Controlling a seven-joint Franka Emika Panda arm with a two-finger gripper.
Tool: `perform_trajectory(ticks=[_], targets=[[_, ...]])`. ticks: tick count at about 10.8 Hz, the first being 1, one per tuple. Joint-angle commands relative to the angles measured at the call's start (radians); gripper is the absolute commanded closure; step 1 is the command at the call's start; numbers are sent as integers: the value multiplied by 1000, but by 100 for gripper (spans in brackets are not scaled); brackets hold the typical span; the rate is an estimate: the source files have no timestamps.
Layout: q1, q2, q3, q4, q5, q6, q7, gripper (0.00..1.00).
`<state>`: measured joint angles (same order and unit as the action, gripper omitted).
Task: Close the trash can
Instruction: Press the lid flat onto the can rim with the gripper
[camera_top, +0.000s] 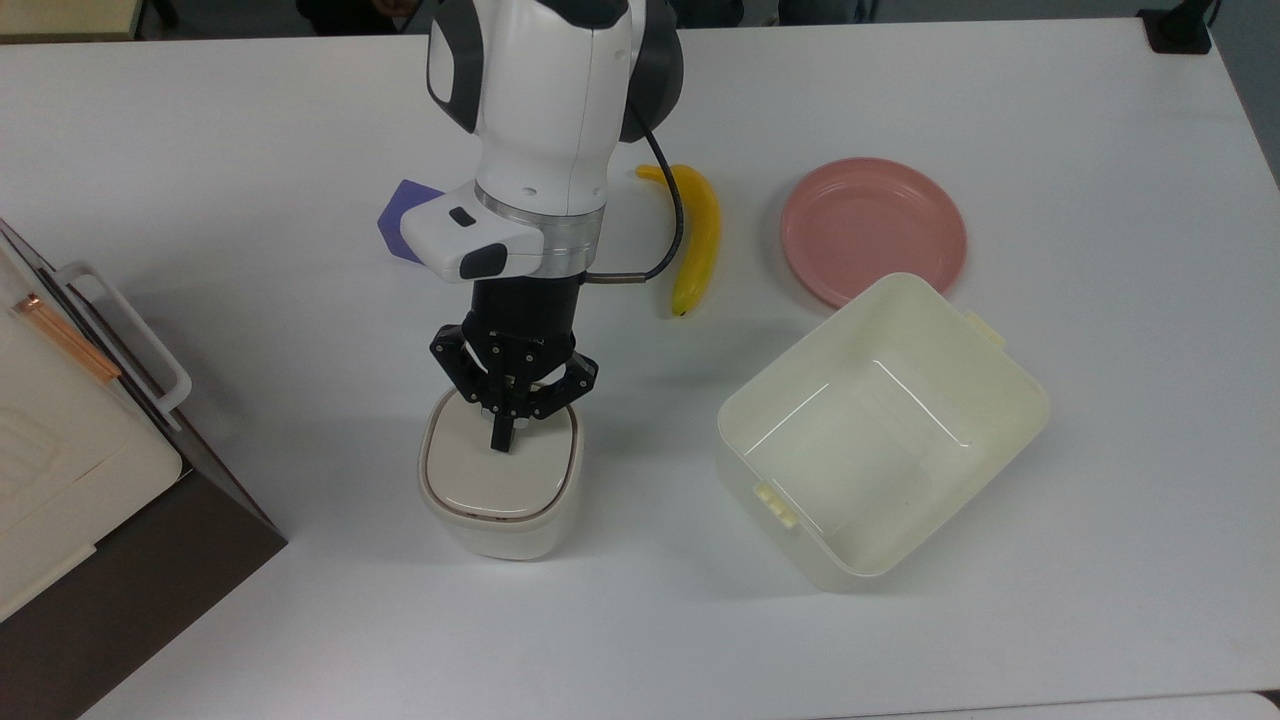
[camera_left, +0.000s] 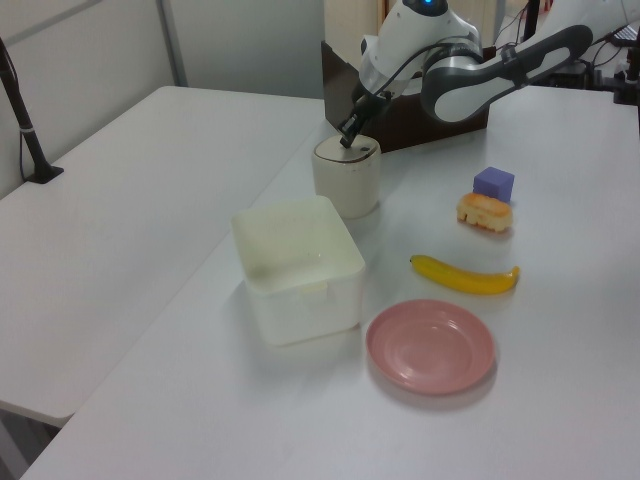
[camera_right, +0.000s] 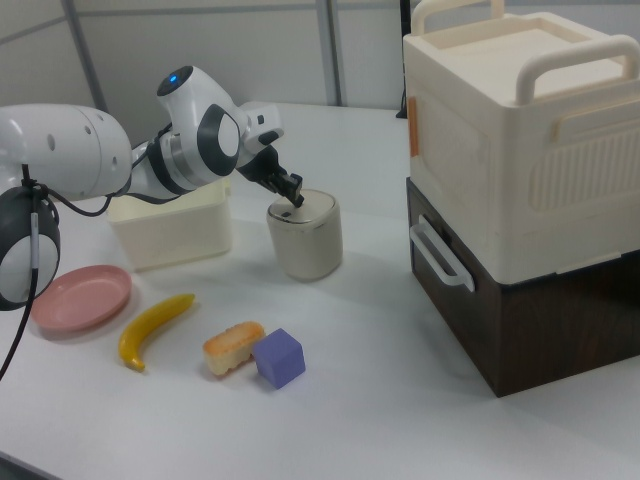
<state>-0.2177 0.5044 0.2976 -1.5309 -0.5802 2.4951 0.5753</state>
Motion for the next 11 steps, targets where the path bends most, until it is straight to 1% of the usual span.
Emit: perform_trajectory(ticks=[1, 2, 4, 5, 7, 8, 11], targets=[[8, -63, -17, -97, -44, 10, 37, 100], [8, -63, -17, -104, -44, 10, 37, 100], [9, -63, -17, -120, -67, 10, 43, 100], [8, -63, -17, -126, -91, 11, 72, 100], [9, -61, -15, -147, -185, 14, 151, 100], [8, -57, -15, -147, -205, 15, 172, 100], [0, -63, -14, -143, -199, 16, 173, 100]])
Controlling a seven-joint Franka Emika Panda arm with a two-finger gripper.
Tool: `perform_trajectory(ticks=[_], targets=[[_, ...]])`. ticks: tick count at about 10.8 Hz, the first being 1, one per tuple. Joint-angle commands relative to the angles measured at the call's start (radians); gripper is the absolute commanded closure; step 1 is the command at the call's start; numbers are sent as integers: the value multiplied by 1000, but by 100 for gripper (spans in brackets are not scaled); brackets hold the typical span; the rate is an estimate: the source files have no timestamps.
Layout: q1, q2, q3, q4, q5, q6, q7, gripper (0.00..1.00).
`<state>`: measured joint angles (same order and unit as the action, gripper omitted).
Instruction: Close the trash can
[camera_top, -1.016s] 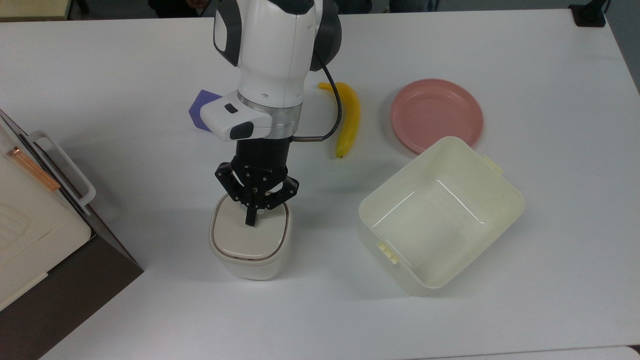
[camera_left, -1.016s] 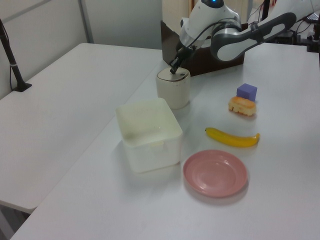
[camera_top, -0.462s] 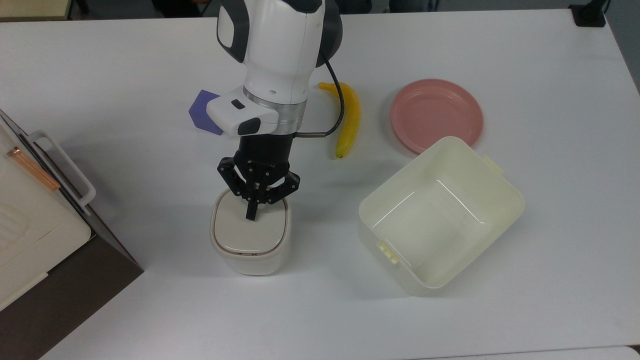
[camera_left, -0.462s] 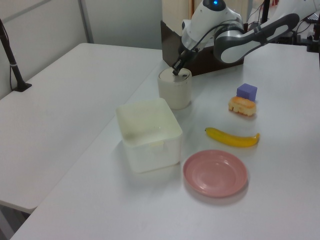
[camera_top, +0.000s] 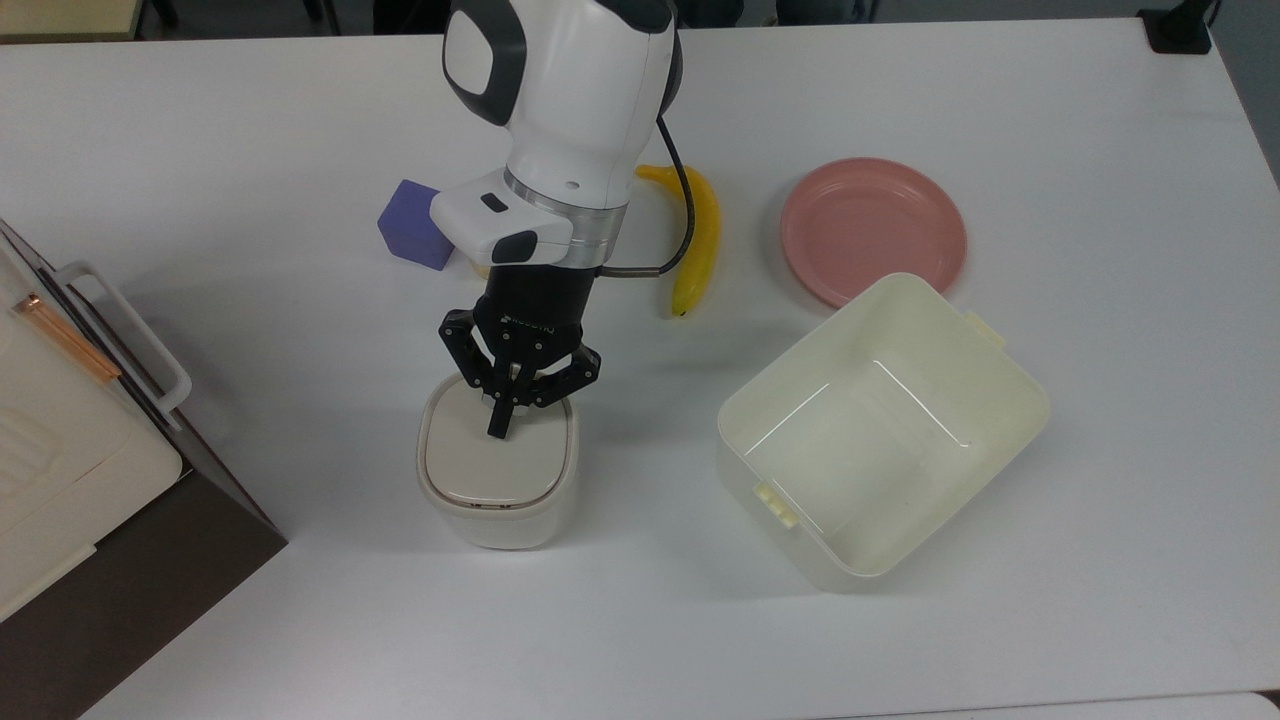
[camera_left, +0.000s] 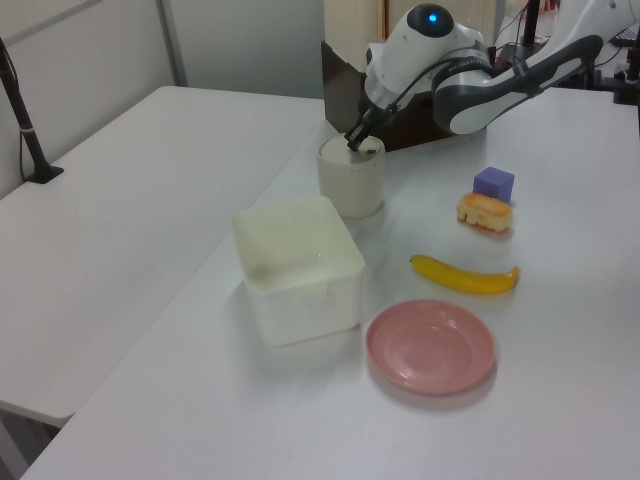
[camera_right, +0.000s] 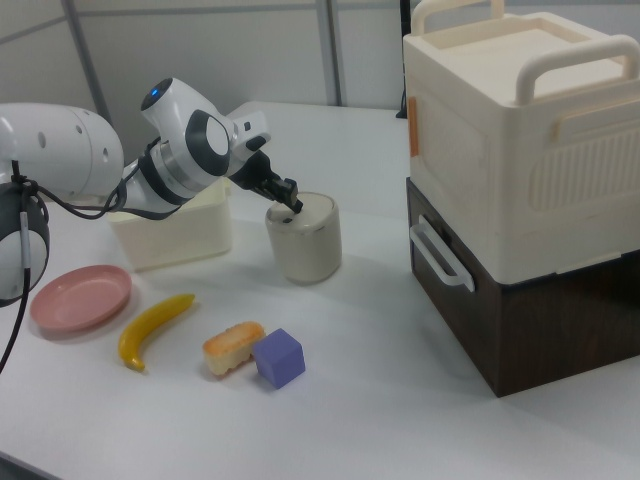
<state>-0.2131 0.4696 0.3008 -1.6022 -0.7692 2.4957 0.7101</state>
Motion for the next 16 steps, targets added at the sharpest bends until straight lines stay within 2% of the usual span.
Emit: perform_trajectory(ticks=[1, 2, 4, 5, 6, 8, 9, 11, 14, 15, 16], targets=[[-14, -49, -15, -56, 8, 14, 37, 100], [-31, -72, -14, -50, 75, 12, 29, 100], [-43, -138, -14, -50, 253, -12, -55, 100], [-55, -176, -14, -45, 337, -74, -101, 100], [-57, -218, -14, -35, 420, -160, -160, 100], [-87, -365, -14, -33, 674, -421, -364, 100], [-104, -434, -18, -33, 761, -534, -447, 100], [-109, -535, -23, -33, 823, -729, -562, 100], [-109, -606, -26, -36, 832, -846, -638, 100], [-108, -609, -28, -44, 832, -854, -646, 64], [-106, -609, -26, -47, 828, -859, -647, 5]])
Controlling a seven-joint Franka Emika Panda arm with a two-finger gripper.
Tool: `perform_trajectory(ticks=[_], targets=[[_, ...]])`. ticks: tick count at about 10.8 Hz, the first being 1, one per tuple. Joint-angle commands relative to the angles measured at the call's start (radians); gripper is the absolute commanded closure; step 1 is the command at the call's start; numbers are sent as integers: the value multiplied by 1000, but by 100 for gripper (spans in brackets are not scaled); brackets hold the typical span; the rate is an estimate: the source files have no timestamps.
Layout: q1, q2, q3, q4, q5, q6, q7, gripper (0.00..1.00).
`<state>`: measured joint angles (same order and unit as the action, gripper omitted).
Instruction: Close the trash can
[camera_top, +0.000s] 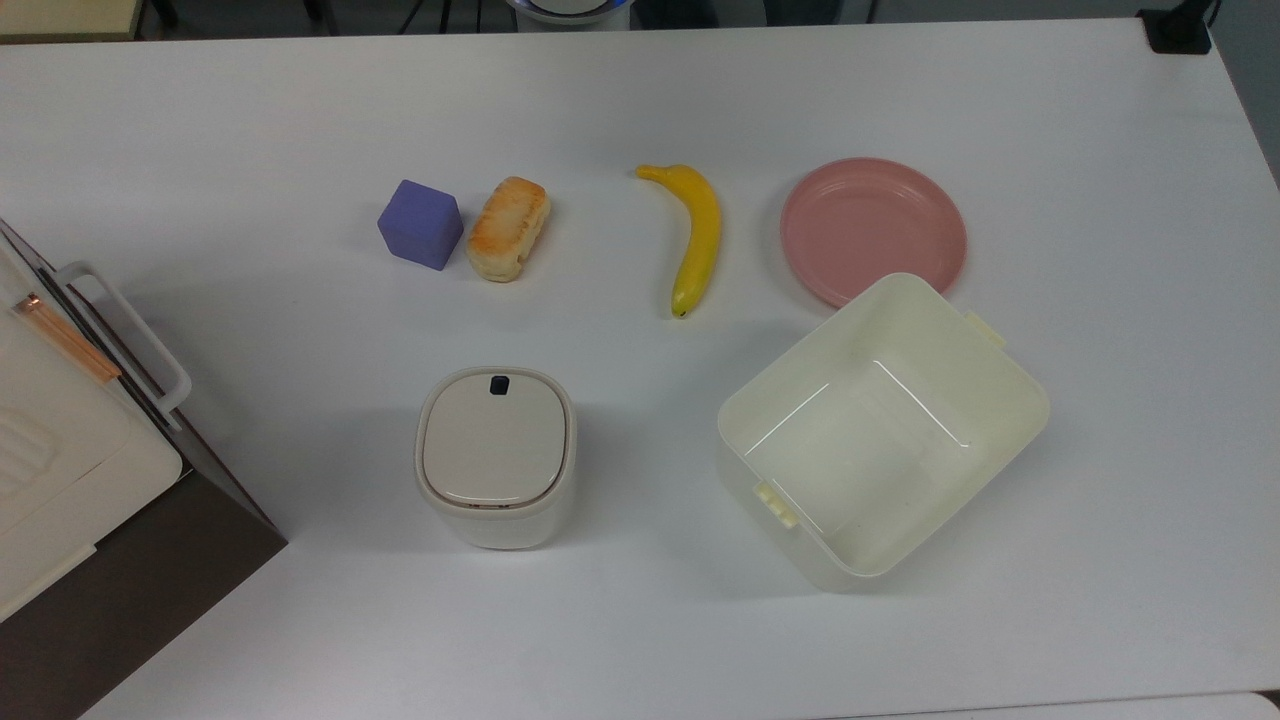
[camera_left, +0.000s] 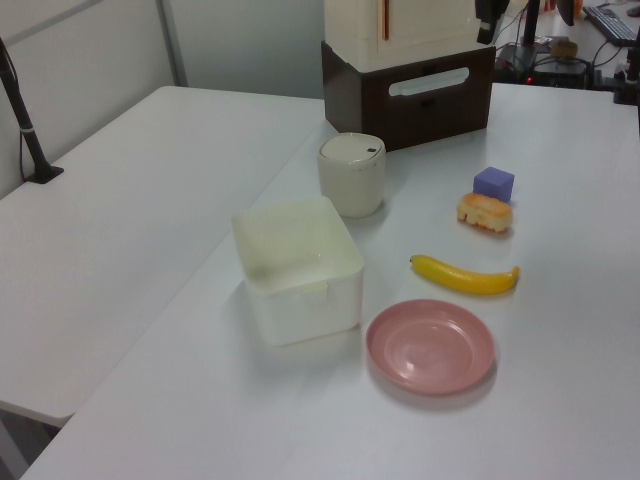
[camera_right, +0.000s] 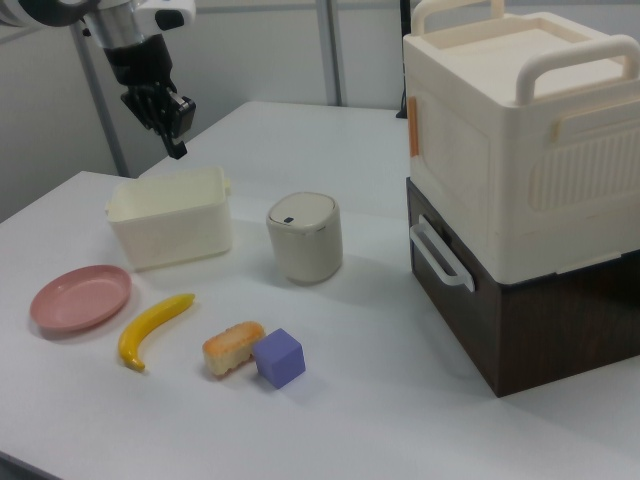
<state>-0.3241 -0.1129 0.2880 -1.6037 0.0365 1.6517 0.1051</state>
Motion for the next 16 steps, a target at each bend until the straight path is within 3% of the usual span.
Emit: perform_trajectory(ticks=[1, 5, 7, 14, 16], targets=[[8, -27, -12, -53, 16, -15, -42, 0], [10, -18, -10, -82, 19, -13, -57, 0], [7, -16, -10, -91, 20, -7, -133, 0], [4, -13, -10, -78, 26, -1, -21, 0], [0, -11, -36, -14, 26, -13, -13, 0]])
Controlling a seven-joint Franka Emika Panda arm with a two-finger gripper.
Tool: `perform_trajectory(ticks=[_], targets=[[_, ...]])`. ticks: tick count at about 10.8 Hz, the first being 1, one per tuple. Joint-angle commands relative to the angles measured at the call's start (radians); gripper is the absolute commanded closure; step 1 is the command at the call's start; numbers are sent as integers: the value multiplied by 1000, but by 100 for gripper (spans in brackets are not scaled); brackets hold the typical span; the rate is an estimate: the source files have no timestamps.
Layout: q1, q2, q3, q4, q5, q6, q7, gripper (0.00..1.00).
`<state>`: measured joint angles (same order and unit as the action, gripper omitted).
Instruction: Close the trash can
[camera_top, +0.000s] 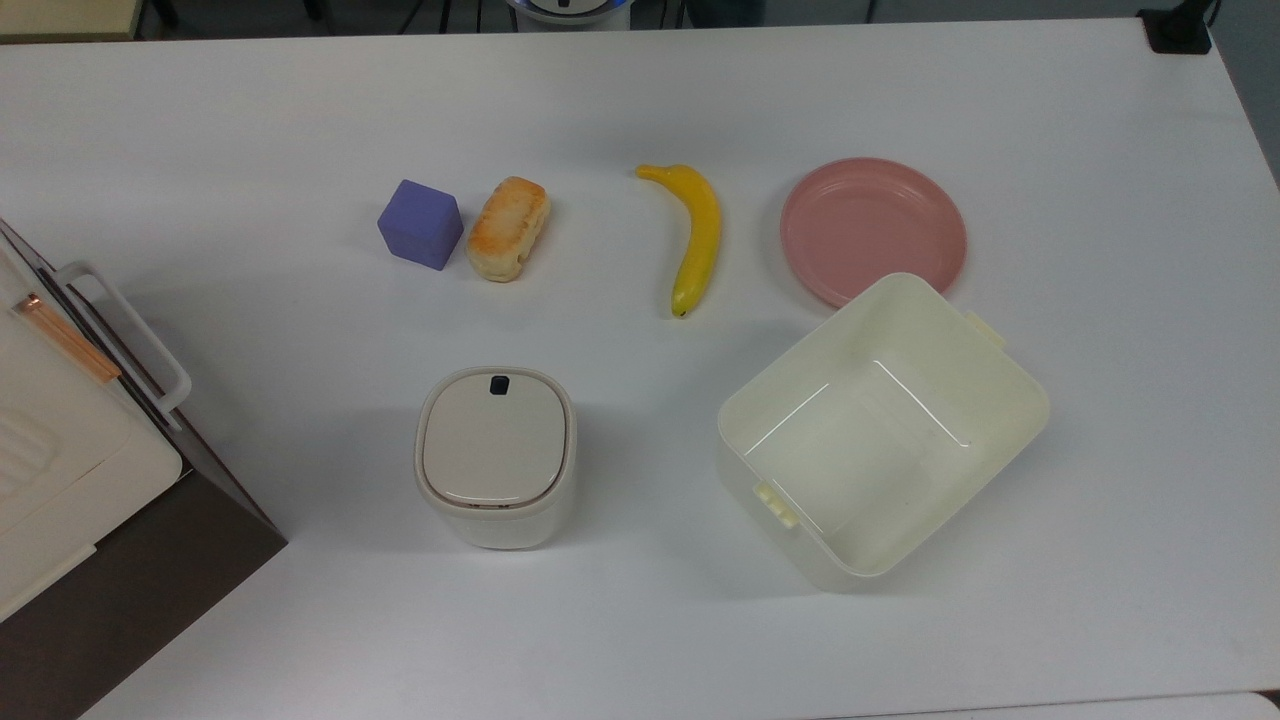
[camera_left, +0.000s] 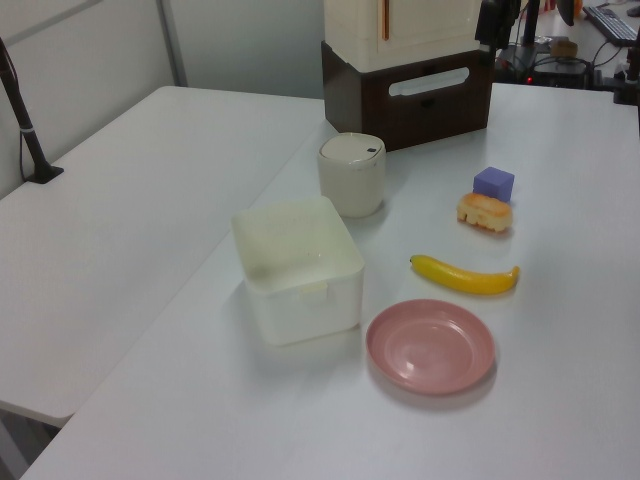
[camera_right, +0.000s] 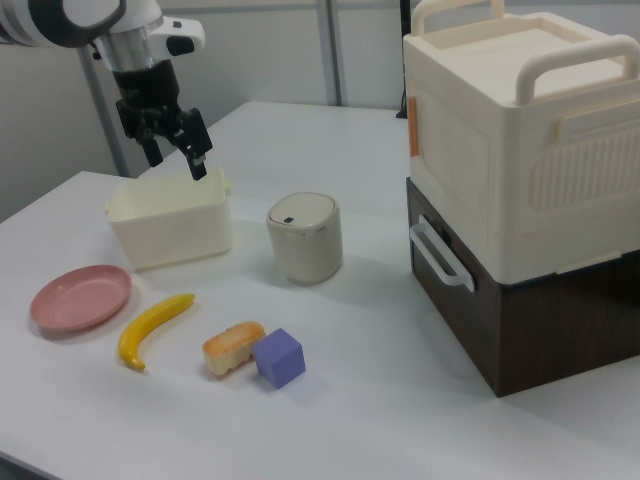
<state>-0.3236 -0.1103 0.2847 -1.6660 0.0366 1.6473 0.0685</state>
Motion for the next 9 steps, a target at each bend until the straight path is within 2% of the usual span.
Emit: perform_trajectory(ticks=[1, 9], targets=[[0, -16, -36, 57, 26, -8, 39, 0], [6, -14, -32, 52, 28, -32, 74, 0]])
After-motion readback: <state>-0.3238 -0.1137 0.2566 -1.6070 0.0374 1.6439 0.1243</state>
